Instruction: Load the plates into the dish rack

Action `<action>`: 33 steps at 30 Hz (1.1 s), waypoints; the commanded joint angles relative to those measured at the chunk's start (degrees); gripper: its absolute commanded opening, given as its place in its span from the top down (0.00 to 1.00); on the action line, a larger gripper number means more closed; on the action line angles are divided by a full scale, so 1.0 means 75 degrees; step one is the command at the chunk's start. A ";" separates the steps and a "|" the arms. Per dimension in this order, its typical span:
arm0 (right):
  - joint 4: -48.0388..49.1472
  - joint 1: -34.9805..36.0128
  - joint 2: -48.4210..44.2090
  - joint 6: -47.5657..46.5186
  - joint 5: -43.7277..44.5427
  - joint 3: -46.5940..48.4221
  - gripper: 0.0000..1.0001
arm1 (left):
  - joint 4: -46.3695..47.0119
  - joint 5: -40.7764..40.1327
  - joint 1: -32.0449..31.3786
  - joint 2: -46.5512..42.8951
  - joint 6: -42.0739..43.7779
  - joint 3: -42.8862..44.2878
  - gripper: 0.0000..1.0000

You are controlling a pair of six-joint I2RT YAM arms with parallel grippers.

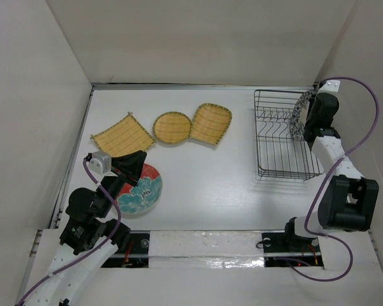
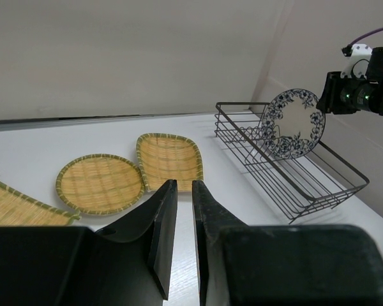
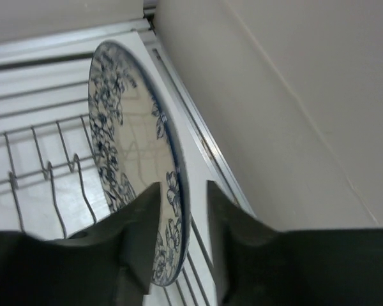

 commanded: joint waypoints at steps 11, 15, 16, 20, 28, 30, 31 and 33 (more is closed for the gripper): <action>-0.0984 0.0469 -0.1268 0.2138 -0.0251 0.1766 0.44 | 0.0222 -0.0019 -0.0050 0.0060 0.0023 0.0197 0.87; -0.1153 0.1639 -0.1809 0.3063 -0.1914 0.1370 1.00 | 0.0175 -0.0428 -0.0050 0.0118 0.0023 0.0220 0.88; -0.1094 0.2384 -0.1844 0.3436 -0.2231 0.1194 1.00 | 0.0175 -0.0475 -0.0050 0.0142 0.0023 0.0243 0.89; -0.0708 0.4930 -0.1588 0.4142 -0.2658 0.0315 1.00 | 0.0117 -0.0628 -0.0050 0.0352 0.0000 0.0291 1.00; 0.1505 0.8226 0.0845 0.6193 -0.2913 -0.0834 0.35 | 0.0186 -0.1249 -0.0050 0.0306 0.0023 0.0209 1.00; 0.1903 0.8566 0.1434 0.6683 -0.3019 -0.0788 0.30 | 0.0175 -0.1191 -0.0050 0.0376 0.0046 0.0209 0.99; 0.2243 0.8637 0.1703 0.6814 -0.3159 -0.0800 0.30 | 0.0187 -0.1144 -0.0050 0.0411 0.0035 0.0209 0.97; 0.2980 0.8742 0.2489 0.7048 -0.3862 -0.0754 0.29 | 0.0198 -0.1027 0.0020 0.0575 0.0058 0.0220 0.96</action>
